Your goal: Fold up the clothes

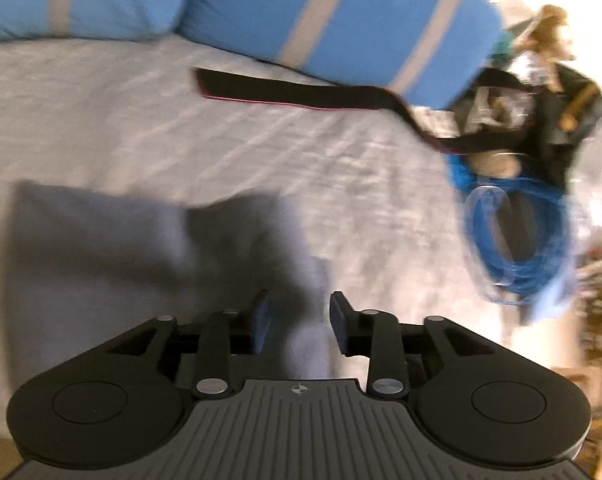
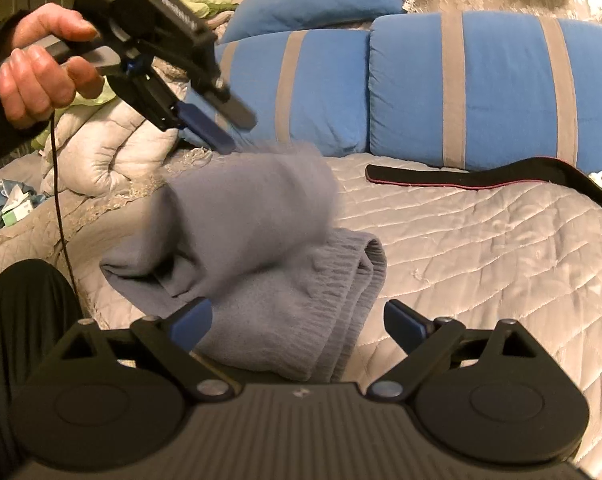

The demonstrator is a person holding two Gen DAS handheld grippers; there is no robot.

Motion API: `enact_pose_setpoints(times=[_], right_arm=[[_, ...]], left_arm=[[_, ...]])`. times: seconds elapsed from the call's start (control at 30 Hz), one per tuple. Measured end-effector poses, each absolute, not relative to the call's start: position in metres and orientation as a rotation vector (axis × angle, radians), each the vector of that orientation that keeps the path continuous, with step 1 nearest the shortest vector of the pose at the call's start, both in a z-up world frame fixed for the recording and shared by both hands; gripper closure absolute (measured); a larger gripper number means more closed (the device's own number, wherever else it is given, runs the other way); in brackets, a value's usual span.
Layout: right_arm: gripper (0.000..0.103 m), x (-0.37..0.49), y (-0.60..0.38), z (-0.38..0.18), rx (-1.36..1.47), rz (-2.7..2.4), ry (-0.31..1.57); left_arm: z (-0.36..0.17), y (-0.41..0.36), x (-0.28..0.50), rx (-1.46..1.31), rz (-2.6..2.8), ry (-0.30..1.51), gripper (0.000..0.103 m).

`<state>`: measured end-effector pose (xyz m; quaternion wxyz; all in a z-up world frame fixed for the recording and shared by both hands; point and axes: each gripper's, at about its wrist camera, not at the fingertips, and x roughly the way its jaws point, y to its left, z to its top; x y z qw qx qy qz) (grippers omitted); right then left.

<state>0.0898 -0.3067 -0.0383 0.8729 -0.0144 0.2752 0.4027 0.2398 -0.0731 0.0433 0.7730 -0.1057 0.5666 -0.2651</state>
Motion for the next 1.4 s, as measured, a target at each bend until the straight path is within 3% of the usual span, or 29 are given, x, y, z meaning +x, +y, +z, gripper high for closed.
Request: enact_pose_setpoints(times=[0.07, 0.4, 0.73, 0.93, 0.97, 1.0, 1.03, 1.13, 1.3, 1.4], right_arm=[[0.005, 0.09, -0.307, -0.039, -0.022, 0.842, 0.578], [0.006, 0.105, -0.314, -0.034, 0.113, 0.86, 0.617], [0.013, 0.165, -0.278, -0.046, 0.465, 0.844, 0.869], [0.014, 0.179, -0.235, -0.045, 0.362, 0.719, 0.927], [0.019, 0.18, -0.227, -0.046, 0.338, 0.703, 0.945], [0.031, 0.182, -0.218, -0.048, 0.309, 0.677, 0.969], [0.05, 0.184, -0.212, -0.051, 0.281, 0.651, 0.992], [0.085, 0.194, -0.205, -0.059, 0.296, 0.633, 1.095], [0.088, 0.201, -0.229, -0.034, 0.59, 0.913, 1.086], [0.088, 0.214, -0.254, -0.049, 0.772, 0.971, 1.12]], left_arm=[[0.048, -0.064, 0.239, -0.242, -0.578, 1.192, 0.057], [0.056, 0.0, 0.227, -0.161, -0.45, 1.024, 0.056], [0.036, 0.03, 0.213, -0.012, -0.35, 0.93, 0.056], [0.03, 0.05, 0.206, -0.02, -0.311, 0.847, 0.056], [0.029, 0.05, 0.207, -0.018, -0.305, 0.841, 0.056], [0.027, 0.052, 0.208, -0.019, -0.298, 0.837, 0.056], [0.026, 0.055, 0.208, -0.024, -0.293, 0.837, 0.056], [0.027, 0.065, 0.209, -0.047, -0.283, 0.833, 0.056], [0.028, 0.084, 0.209, -0.072, -0.258, 0.819, 0.056], [0.029, 0.094, 0.21, -0.087, -0.232, 0.818, 0.056]])
